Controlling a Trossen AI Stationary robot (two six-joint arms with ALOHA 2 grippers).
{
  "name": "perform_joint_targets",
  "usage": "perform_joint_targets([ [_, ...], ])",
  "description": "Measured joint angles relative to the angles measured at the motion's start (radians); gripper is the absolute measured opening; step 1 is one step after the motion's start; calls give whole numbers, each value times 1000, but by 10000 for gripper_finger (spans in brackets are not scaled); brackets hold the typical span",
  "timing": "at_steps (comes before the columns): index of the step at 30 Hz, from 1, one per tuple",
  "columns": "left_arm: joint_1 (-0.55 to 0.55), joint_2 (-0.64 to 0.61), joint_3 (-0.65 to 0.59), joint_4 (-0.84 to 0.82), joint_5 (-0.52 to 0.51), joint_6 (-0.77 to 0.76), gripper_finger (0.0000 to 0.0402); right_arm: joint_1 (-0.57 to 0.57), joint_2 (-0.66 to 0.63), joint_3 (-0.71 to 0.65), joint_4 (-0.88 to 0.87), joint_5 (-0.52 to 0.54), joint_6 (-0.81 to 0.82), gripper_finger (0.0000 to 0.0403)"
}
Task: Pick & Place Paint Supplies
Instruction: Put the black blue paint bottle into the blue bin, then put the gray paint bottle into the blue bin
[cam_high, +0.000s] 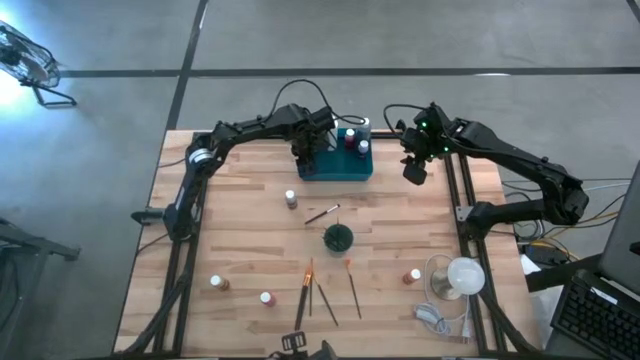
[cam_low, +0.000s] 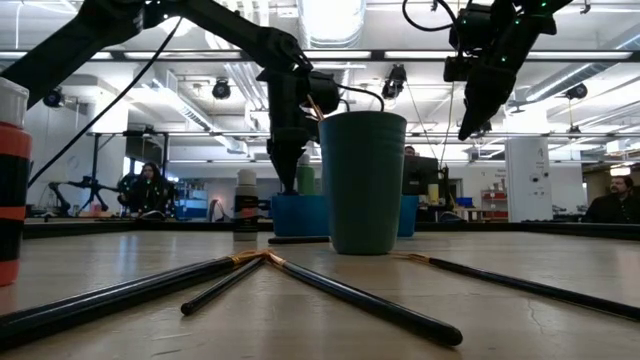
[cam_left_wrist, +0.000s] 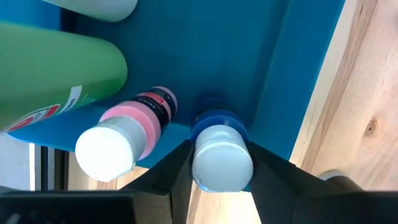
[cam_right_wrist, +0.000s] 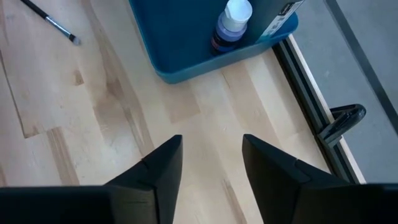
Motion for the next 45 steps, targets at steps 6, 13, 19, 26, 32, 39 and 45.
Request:
perform_joint_targets([
  [6,0,0,0,0,-3,7,157,0,0,0,0,0,0,172],
  [13,-2,0,0,1,-19,11,167,0,0,0,0,0,-3,176],
  [19,-2,-1,2,2,-39,2,205,0,0,0,0,0,0,162],
  [26,-2,-1,25,-8,-43,3,255,0,0,0,-1,0,0,135],
  [32,-2,-3,73,-26,-88,3,261,0,0,0,-3,0,1,115],
  [39,-2,-4,150,-132,-115,3,262,0,0,0,-8,0,8,94],
  [45,-2,-6,224,-195,-136,2,260,0,0,0,-8,0,6,79],
])
